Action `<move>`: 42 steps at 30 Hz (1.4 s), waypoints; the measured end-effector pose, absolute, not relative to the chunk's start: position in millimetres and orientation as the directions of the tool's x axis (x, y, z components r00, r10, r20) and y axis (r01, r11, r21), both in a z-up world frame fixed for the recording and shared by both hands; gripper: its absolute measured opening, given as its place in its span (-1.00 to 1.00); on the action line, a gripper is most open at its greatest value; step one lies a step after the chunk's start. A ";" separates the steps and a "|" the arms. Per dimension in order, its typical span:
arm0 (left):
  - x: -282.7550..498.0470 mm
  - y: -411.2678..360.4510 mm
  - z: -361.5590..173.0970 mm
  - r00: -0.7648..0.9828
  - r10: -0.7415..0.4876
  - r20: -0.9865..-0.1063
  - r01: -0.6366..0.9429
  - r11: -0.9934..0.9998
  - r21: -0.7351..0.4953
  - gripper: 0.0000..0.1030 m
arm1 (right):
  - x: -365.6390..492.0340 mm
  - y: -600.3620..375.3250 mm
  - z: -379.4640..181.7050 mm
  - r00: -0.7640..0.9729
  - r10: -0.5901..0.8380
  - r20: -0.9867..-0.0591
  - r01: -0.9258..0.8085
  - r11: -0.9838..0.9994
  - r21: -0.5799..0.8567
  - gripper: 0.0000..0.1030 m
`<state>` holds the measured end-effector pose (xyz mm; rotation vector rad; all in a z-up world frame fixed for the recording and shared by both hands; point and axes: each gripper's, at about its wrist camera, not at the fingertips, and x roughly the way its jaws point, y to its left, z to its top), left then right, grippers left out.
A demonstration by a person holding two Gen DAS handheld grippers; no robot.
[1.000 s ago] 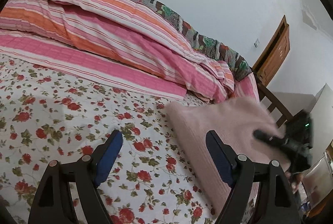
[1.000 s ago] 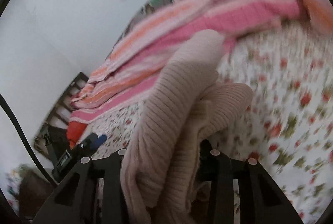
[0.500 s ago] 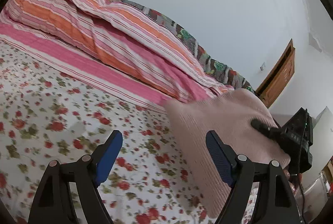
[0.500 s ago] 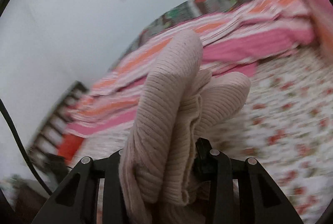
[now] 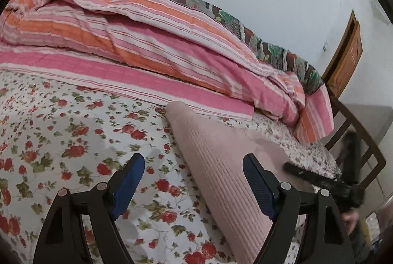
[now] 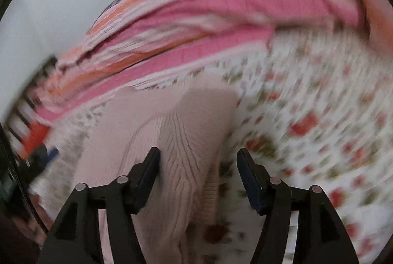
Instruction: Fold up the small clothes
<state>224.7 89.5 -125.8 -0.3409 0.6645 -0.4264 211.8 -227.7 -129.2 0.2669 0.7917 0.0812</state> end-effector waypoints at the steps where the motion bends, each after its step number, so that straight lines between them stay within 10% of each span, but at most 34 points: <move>1: 225.7 86.0 -126.6 0.703 -0.483 -0.522 0.268 0.860 -0.434 0.56 | 205.3 -222.0 -118.0 0.728 0.133 -0.673 0.010 0.979 0.204 0.19; 14: 242.3 34.9 -148.2 0.654 -0.415 -0.632 0.285 0.910 -0.303 0.57 | 200.4 -174.5 -123.2 0.748 0.132 -0.650 -0.200 0.979 -0.031 -0.40; 42: 244.2 27.1 -154.9 0.675 -0.377 -0.634 0.265 0.926 -0.269 0.63 | 198.6 -217.4 -133.1 0.752 0.263 -0.605 -0.206 0.965 0.163 -0.41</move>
